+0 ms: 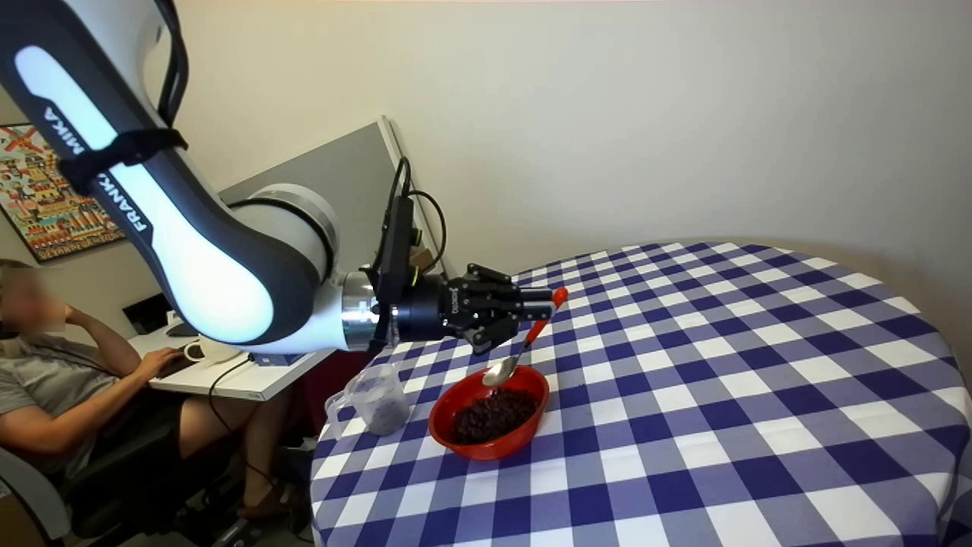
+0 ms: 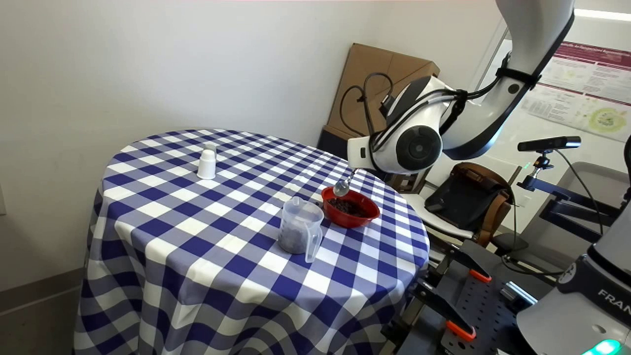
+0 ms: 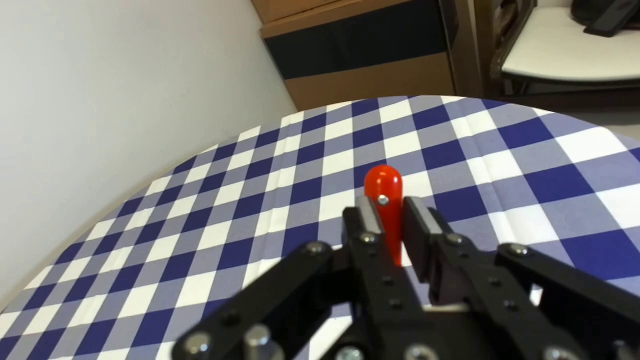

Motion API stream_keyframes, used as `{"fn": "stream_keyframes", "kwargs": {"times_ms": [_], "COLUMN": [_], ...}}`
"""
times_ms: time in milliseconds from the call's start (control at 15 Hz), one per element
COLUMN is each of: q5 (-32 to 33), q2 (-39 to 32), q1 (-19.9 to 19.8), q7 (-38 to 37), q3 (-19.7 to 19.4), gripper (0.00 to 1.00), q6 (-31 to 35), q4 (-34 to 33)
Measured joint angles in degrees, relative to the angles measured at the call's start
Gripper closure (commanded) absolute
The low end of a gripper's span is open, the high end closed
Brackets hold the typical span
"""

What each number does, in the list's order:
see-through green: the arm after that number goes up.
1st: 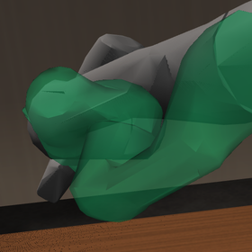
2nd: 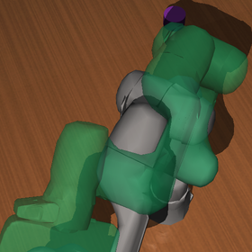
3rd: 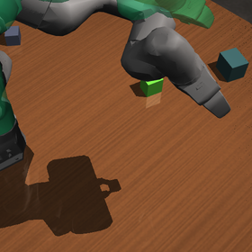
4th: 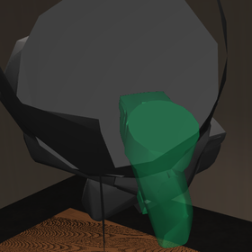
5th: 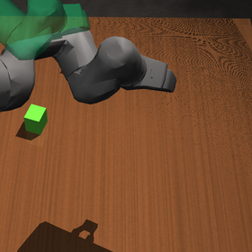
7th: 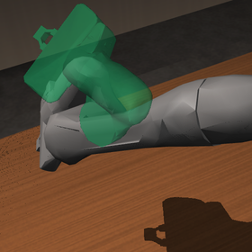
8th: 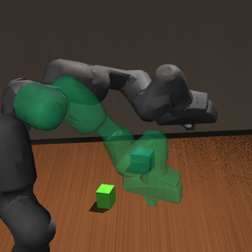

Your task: Put the spoon in the red bowl then take it out of the bowl and set it down on the table

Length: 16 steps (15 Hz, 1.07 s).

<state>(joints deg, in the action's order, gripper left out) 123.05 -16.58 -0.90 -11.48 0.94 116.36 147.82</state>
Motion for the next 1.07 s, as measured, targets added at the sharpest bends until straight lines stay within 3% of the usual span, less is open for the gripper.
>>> {"fn": "stream_keyframes", "kwargs": {"times_ms": [333, 1067], "q5": [4.5, 4.6], "q2": [-0.5, -1.3], "q1": [0.0, -0.3], "q7": [-3.5, -3.6], "q3": [0.1, 0.1], "gripper": [0.95, 0.95], "q6": [-1.4, -3.6], "q4": [0.5, 1.8]}}
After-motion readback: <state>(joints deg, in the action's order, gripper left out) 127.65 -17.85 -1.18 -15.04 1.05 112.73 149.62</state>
